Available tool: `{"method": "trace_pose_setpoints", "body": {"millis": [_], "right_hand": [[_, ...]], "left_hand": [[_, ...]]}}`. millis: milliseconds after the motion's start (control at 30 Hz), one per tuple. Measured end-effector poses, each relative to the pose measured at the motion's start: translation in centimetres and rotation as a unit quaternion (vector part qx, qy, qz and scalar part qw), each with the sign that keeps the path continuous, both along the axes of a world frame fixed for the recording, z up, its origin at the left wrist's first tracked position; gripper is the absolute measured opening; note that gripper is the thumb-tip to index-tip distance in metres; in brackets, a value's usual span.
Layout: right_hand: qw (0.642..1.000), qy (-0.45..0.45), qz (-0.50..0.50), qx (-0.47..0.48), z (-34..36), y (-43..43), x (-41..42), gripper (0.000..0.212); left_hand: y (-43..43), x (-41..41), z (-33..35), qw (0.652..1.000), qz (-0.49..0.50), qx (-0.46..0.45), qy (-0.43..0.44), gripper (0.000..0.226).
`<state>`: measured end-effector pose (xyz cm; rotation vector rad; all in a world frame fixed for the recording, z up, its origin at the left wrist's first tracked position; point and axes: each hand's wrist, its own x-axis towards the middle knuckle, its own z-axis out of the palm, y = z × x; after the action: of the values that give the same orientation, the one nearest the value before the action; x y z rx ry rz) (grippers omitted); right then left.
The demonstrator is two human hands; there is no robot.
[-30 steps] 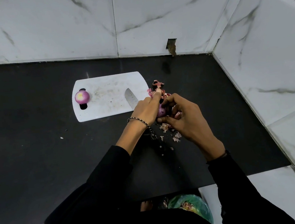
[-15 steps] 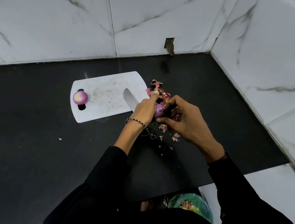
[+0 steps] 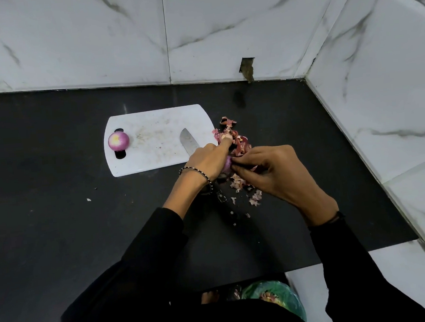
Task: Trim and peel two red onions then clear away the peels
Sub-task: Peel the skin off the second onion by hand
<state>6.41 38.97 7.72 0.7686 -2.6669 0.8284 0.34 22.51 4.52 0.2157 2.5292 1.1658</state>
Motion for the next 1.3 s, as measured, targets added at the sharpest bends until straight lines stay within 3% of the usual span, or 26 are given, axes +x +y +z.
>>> {"method": "trace_pose_setpoints", "body": {"millis": [167,200,333,467,700,1067,1300], "right_hand": [[1.0,-0.018,0.013,0.017,0.3,-0.3,-0.4,0.033],[0.999,-0.015,0.011,0.027,0.1,-0.4,-0.6,0.037],[1.0,-0.001,-0.001,0.026,-0.8,-0.6,-0.5,0.037],[1.0,-0.015,0.003,0.0,-1.4,-0.5,0.5,0.024],[0.998,-0.023,-0.056,-0.006,-2.5,1.0,1.3,0.027],[0.993,-0.031,-0.111,0.0,-2.0,1.5,1.1,0.015],[0.99,-0.025,-0.127,-0.055,-1.5,0.5,1.2,0.023]], "left_hand": [[0.0,-0.1,-0.4,0.999,-0.022,-0.018,-0.018,0.029],[-0.1,-0.1,-0.4,0.999,-0.032,-0.021,-0.023,0.04],[0.5,-0.1,-0.9,0.98,0.056,0.108,-0.156,0.076],[0.0,-0.3,-0.5,0.949,0.128,0.165,-0.236,0.071],[-0.6,-0.5,-0.5,0.917,0.112,0.255,-0.287,0.073],[-0.9,-0.6,-1.1,0.893,0.086,0.36,-0.256,0.074],[-0.7,-0.6,-0.6,0.889,0.063,0.368,-0.266,0.069]]}}
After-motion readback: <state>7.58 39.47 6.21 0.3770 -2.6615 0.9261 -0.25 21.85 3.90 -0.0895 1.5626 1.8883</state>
